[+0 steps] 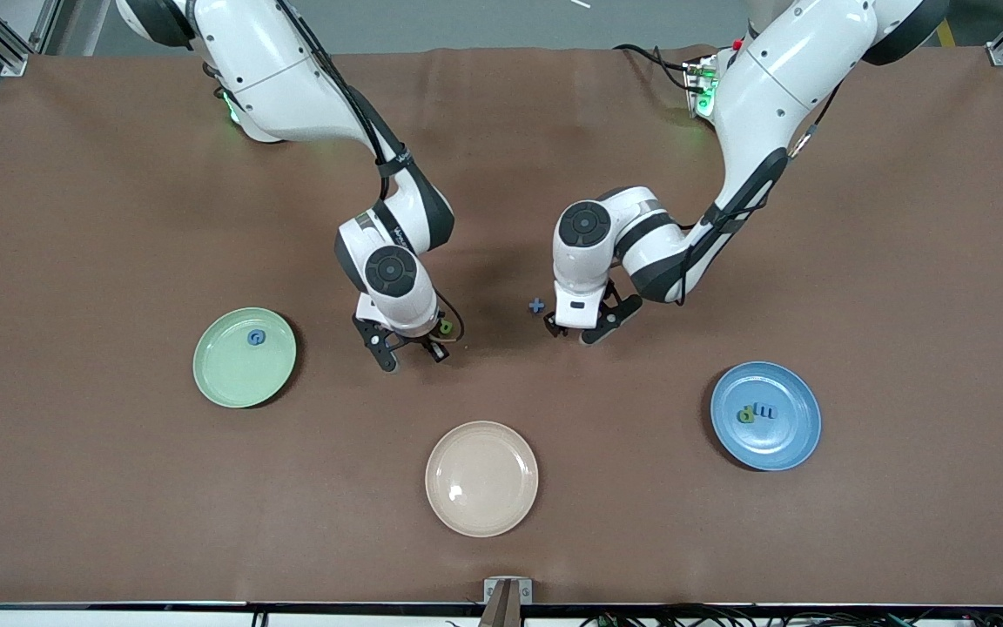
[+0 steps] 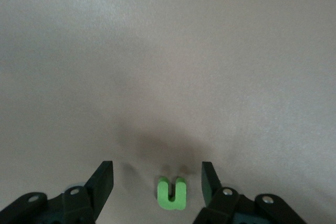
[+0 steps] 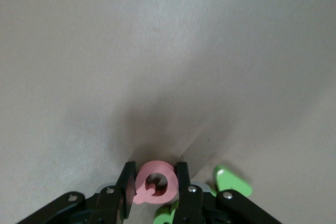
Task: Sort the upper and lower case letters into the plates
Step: 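Carry the green u to the blue plate while the right gripper carries pink letter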
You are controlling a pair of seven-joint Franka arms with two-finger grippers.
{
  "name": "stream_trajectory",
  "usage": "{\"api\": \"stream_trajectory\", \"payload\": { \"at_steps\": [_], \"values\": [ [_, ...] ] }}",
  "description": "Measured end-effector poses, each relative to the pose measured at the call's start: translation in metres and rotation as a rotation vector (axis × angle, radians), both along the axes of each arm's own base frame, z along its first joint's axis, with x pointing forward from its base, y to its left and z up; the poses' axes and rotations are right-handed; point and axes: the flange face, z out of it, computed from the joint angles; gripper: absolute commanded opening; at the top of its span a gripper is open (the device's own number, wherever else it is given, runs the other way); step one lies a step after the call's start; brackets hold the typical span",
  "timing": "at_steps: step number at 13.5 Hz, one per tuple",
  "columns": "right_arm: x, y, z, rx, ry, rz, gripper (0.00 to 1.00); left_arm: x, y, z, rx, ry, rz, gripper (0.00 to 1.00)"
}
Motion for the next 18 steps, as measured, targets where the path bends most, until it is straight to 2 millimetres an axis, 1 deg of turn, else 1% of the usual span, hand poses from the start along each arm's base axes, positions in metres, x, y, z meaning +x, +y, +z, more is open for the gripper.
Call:
{"api": "stream_trajectory", "payload": {
  "at_steps": [1, 2, 4, 5, 7, 8, 9, 11, 13, 14, 16, 18],
  "values": [
    [0.005, -0.009, 0.003, -0.010, 0.015, 0.020, 0.02, 0.000, 0.000, -0.001, -0.002, 0.001, 0.000, 0.68],
    [0.013, -0.022, 0.010, -0.016, 0.029, 0.039, 0.02, 0.000, -0.002, -0.003, -0.014, -0.001, 0.002, 0.68],
    [0.030, -0.057, 0.033, -0.019, 0.057, 0.088, 0.02, -0.001, -0.005, -0.005, -0.044, -0.007, 0.014, 0.61],
    [0.040, -0.079, 0.047, -0.016, 0.068, 0.116, 0.02, -0.002, -0.006, -0.007, -0.050, -0.006, 0.014, 0.58],
    [0.055, -0.131, 0.072, -0.001, 0.083, 0.185, 0.02, -0.004, -0.008, -0.010, -0.053, -0.002, 0.017, 0.52],
    [0.060, -0.157, 0.079, 0.007, 0.085, 0.217, 0.02, -0.005, -0.008, -0.011, -0.053, 0.000, 0.018, 0.48],
    [0.063, -0.182, 0.082, 0.014, 0.088, 0.246, 0.02, -0.005, -0.009, -0.012, -0.052, 0.001, 0.019, 0.42],
    [0.065, -0.226, 0.077, 0.024, 0.099, 0.296, 0.02, -0.006, -0.010, -0.011, -0.052, 0.001, 0.016, 0.23],
    [0.064, -0.258, 0.065, 0.031, 0.105, 0.328, 0.02, -0.008, -0.012, -0.009, -0.051, 0.000, 0.011, 0.04],
    [0.063, -0.268, 0.059, 0.034, 0.105, 0.341, 0.02, -0.009, -0.013, -0.009, -0.051, 0.000, 0.008, 0.01],
    [0.059, -0.278, 0.050, 0.035, 0.093, 0.363, 0.02, -0.006, -0.012, -0.008, -0.052, -0.004, 0.012, 0.01],
    [0.052, -0.289, 0.037, 0.034, 0.078, 0.382, 0.02, 0.010, -0.001, -0.001, -0.054, -0.021, 0.014, 0.01]
  ]
}}
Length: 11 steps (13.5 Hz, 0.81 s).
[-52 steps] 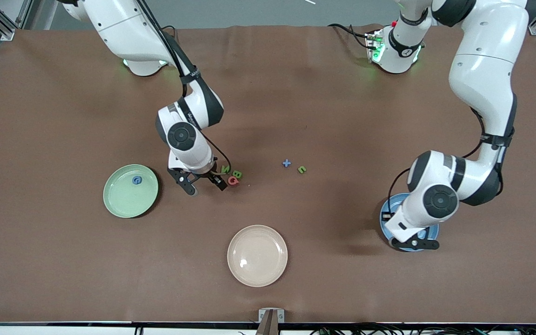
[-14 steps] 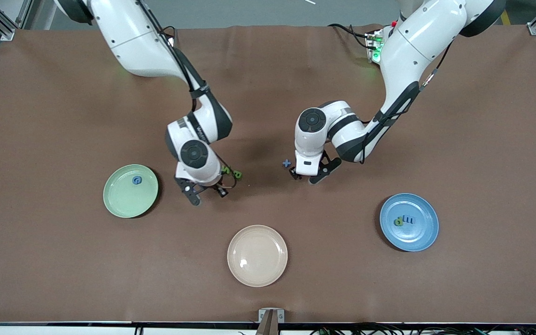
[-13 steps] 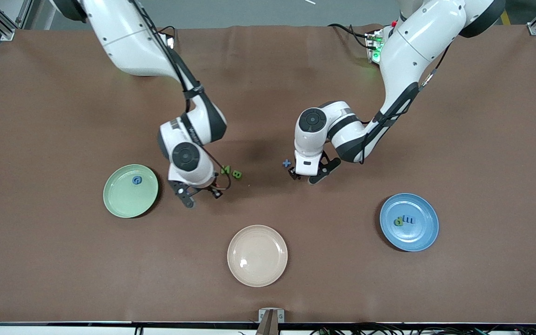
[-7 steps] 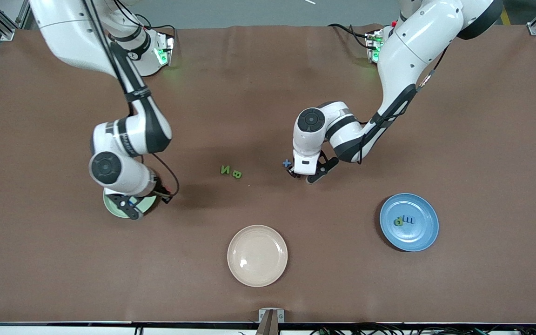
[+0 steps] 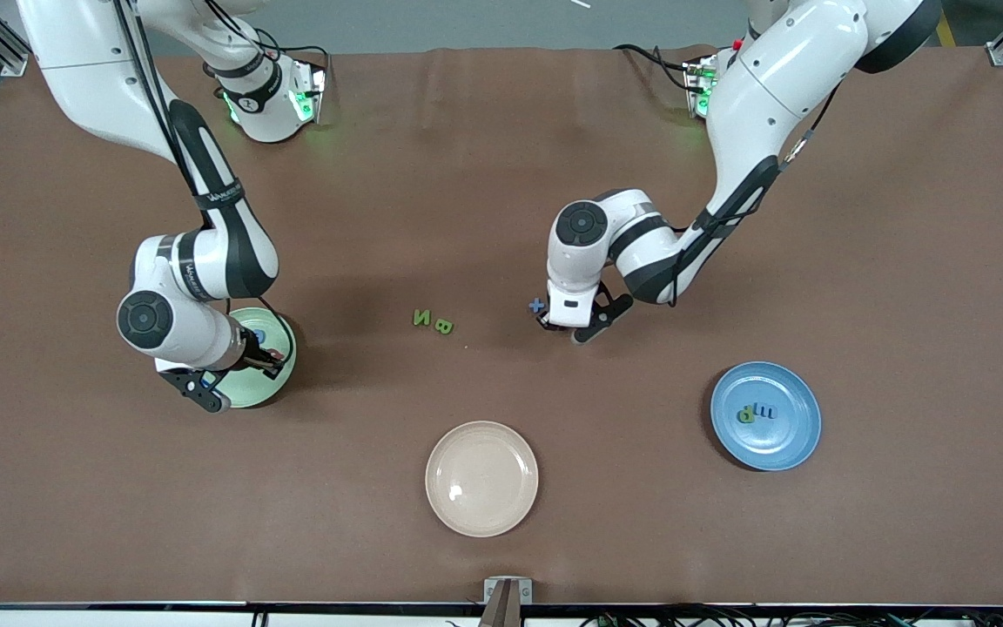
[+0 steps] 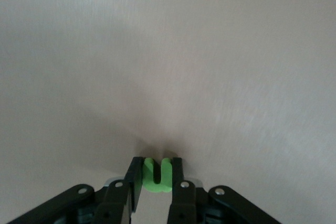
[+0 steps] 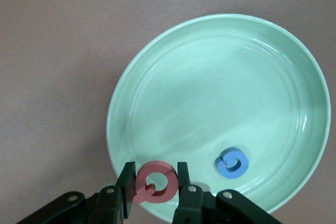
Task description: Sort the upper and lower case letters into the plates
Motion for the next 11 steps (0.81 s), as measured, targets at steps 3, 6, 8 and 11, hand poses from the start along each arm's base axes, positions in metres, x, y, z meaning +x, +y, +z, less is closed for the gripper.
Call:
{"api": "stream_trajectory", "payload": {
  "at_steps": [3, 6, 8, 11],
  "values": [
    [-0.014, -0.016, -0.020, 0.001, -0.013, 0.018, 0.02, 0.046, 0.043, 0.025, 0.053, -0.020, -0.044, 0.01],
    [-0.024, -0.021, -0.032, 0.000, -0.012, 0.019, 0.02, 0.091, 0.107, 0.059, 0.096, -0.050, -0.079, 0.01],
    [-0.027, -0.020, -0.035, 0.001, -0.006, 0.021, 0.03, 0.113, 0.155, 0.071, 0.121, -0.054, -0.156, 0.01],
    [-0.029, -0.019, -0.036, 0.001, -0.003, 0.023, 0.09, 0.140, 0.235, 0.069, 0.148, -0.025, -0.292, 0.04]
  ]
}}
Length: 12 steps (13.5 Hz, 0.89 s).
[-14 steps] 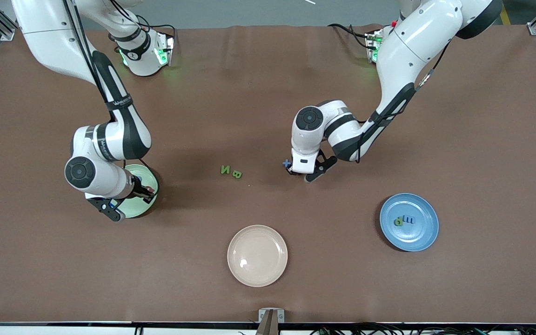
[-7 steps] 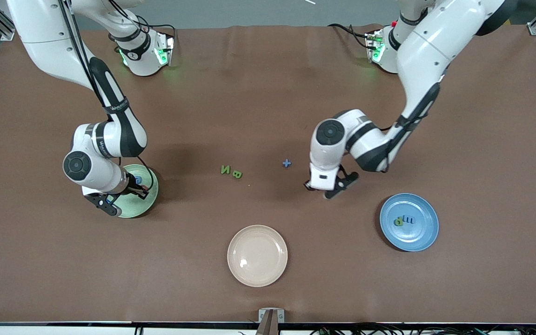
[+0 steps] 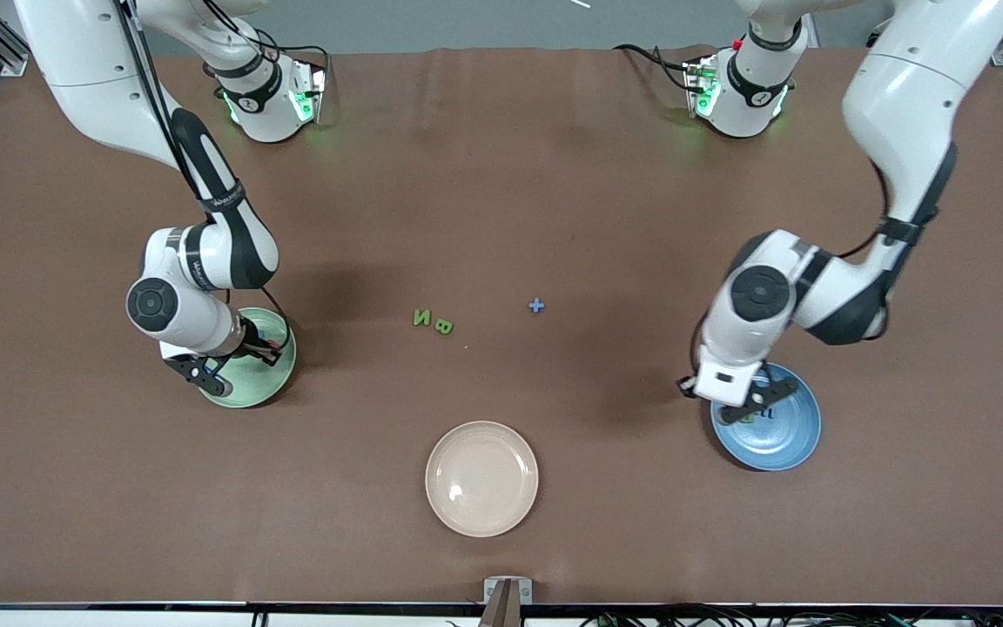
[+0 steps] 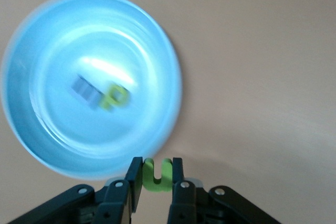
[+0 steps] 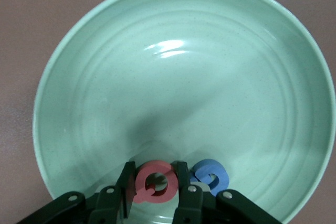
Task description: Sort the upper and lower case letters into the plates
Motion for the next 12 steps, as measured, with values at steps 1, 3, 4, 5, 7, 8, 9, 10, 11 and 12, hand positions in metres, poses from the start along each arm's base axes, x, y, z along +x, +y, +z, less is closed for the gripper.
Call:
{"api": "stream_trajectory", "payload": {
  "at_steps": [1, 3, 4, 5, 7, 8, 9, 10, 11, 12],
  "values": [
    [0.000, 0.000, 0.000, 0.000, 0.000, 0.000, 0.17, 0.005, 0.023, -0.003, 0.002, 0.008, -0.021, 0.07],
    [0.000, 0.000, 0.000, 0.000, 0.000, 0.000, 0.95, 0.012, 0.054, -0.013, -0.018, 0.007, -0.024, 0.27],
    [0.000, 0.000, 0.001, 0.000, -0.001, 0.000, 1.00, 0.013, 0.062, -0.020, -0.027, 0.011, -0.024, 0.56],
    [0.001, 0.000, 0.002, 0.001, -0.003, 0.000, 1.00, 0.012, 0.069, -0.027, -0.033, 0.021, -0.019, 0.88],
    [0.003, 0.001, 0.011, 0.003, 0.000, 0.001, 1.00, 0.011, 0.076, -0.037, -0.039, 0.037, -0.018, 1.00],
    [0.006, 0.002, 0.020, 0.004, 0.018, 0.003, 1.00, 0.010, 0.076, -0.039, -0.040, 0.040, -0.018, 1.00],
    [0.011, 0.005, 0.034, 0.007, 0.040, 0.006, 1.00, 0.009, 0.074, -0.039, -0.042, 0.040, -0.022, 1.00],
    [0.017, 0.009, 0.050, 0.011, 0.056, 0.009, 1.00, 0.008, 0.067, -0.037, -0.048, 0.038, -0.031, 1.00],
    [0.023, 0.016, 0.066, 0.020, 0.060, 0.006, 1.00, 0.006, 0.055, -0.034, -0.061, 0.035, -0.039, 1.00],
    [0.025, 0.026, 0.076, 0.032, 0.057, -0.007, 1.00, 0.003, 0.039, -0.029, -0.078, 0.031, -0.039, 1.00]
  ]
}}
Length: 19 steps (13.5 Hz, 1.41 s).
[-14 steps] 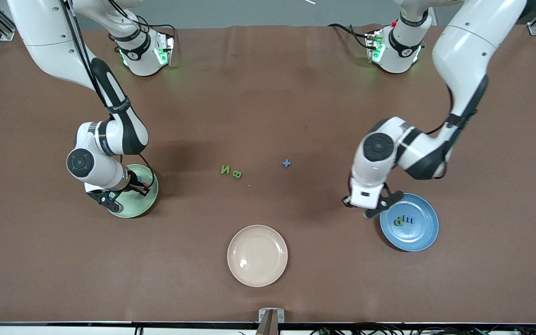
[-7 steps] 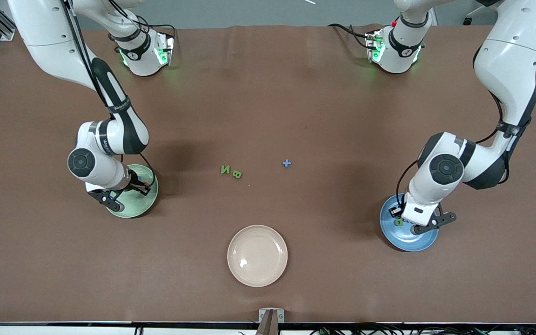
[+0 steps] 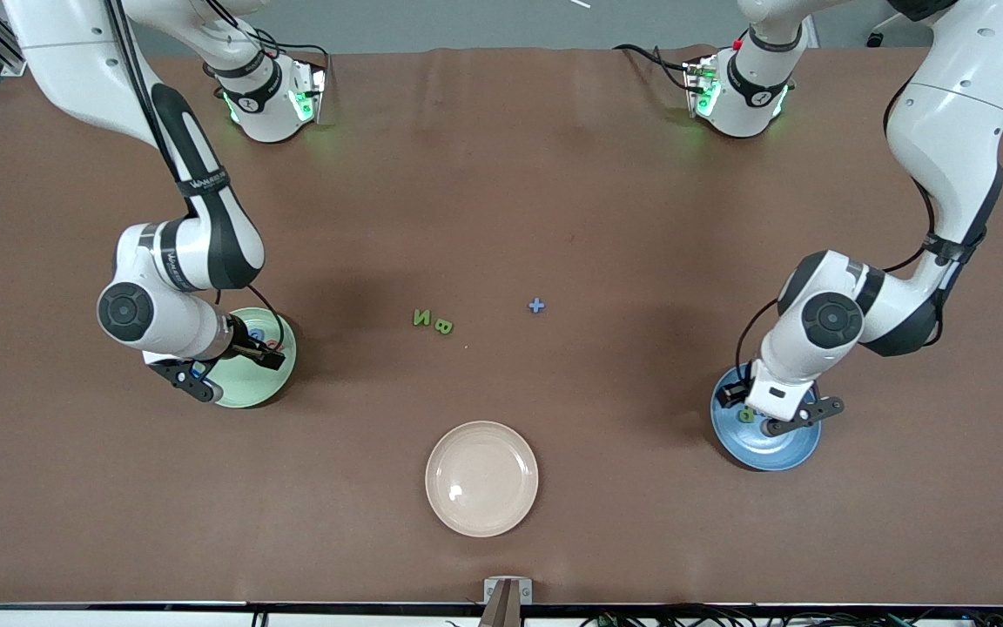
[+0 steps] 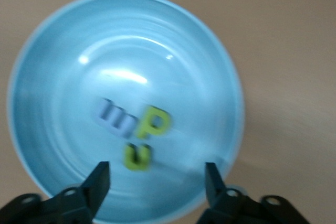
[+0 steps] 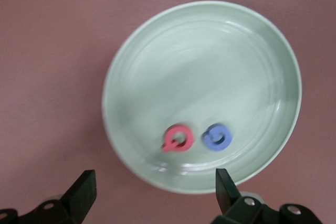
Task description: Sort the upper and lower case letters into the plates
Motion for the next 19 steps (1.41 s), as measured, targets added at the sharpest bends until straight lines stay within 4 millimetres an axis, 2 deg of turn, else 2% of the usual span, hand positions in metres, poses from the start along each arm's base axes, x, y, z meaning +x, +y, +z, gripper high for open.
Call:
{"api": "stream_trajectory", "payload": {
  "at_steps": [1, 4, 7, 9, 11, 12, 14, 16, 19],
  "values": [
    [-0.001, 0.016, 0.005, 0.006, -0.004, -0.010, 1.00, -0.005, -0.019, 0.005, -0.021, -0.004, 0.012, 1.00],
    [-0.013, 0.077, 0.004, -0.007, -0.013, -0.053, 1.00, -0.028, -0.087, 0.016, -0.076, -0.004, 0.067, 1.00],
    [-0.029, 0.140, 0.001, -0.011, -0.060, -0.097, 1.00, -0.064, -0.159, 0.011, -0.087, 0.014, 0.101, 0.96],
    [-0.042, 0.173, -0.008, -0.010, -0.080, -0.098, 1.00, -0.092, -0.202, 0.005, -0.090, 0.029, 0.125, 0.95],
    [-0.053, 0.195, -0.019, -0.011, -0.080, -0.045, 1.00, -0.119, -0.240, -0.001, -0.095, 0.044, 0.157, 0.94],
    [-0.059, 0.206, -0.024, -0.007, -0.081, 0.012, 0.99, -0.132, -0.257, -0.005, -0.096, 0.052, 0.171, 0.88],
    [-0.067, 0.219, -0.032, 0.002, -0.075, 0.147, 0.97, -0.155, -0.282, -0.015, -0.095, 0.073, 0.187, 0.84],
    [-0.071, 0.225, -0.036, 0.012, -0.078, 0.241, 0.96, -0.172, -0.299, -0.026, -0.096, 0.093, 0.198, 0.75],
    [-0.085, 0.243, -0.045, 0.024, -0.100, 0.318, 0.95, -0.184, -0.318, -0.037, -0.111, 0.114, 0.219, 0.71]
  ]
}}
